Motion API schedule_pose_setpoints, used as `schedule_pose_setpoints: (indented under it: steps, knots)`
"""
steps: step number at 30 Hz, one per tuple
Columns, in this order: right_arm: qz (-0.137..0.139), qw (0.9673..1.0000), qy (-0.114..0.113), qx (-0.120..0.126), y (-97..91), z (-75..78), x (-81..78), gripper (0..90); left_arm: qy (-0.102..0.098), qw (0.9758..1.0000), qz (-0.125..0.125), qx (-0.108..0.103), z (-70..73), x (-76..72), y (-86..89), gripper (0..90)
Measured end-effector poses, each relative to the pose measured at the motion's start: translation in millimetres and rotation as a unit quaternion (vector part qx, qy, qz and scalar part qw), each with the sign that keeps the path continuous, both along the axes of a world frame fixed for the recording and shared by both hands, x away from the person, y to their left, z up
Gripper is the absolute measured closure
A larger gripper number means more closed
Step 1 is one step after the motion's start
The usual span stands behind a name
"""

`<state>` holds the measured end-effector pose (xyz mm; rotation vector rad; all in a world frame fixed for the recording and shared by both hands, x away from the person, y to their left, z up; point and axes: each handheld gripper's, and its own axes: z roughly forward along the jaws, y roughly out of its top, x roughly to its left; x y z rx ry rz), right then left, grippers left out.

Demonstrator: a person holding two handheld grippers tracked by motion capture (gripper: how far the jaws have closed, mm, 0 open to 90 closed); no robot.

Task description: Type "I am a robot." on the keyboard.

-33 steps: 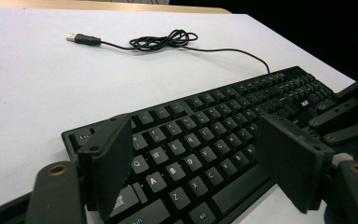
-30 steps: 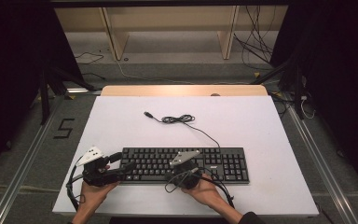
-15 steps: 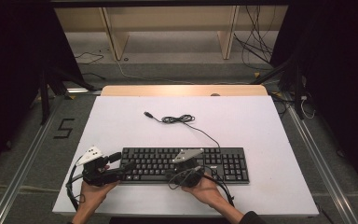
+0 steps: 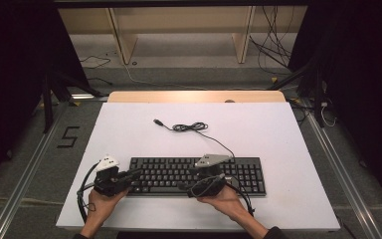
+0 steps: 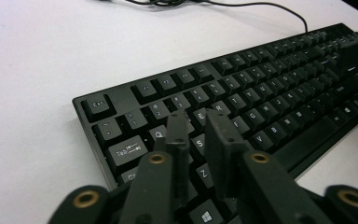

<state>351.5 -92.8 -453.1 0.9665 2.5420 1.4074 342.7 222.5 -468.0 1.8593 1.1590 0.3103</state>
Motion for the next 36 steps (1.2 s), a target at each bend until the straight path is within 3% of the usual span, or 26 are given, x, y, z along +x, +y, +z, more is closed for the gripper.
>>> schedule_pose_setpoints:
  steps: [7,36]
  knots:
    - [0.001,1.0000,-0.001,0.001,0.1,0.4,-1.0,31.9,0.007,0.9999,-0.003,0.009,-2.7,3.9,-2.9,88.7]
    - [-0.004,1.0000,-0.003,0.004,-4.4,2.3,-3.0,30.0,0.037,0.9985,-0.005,0.039,-16.4,12.3,-10.6,89.0]
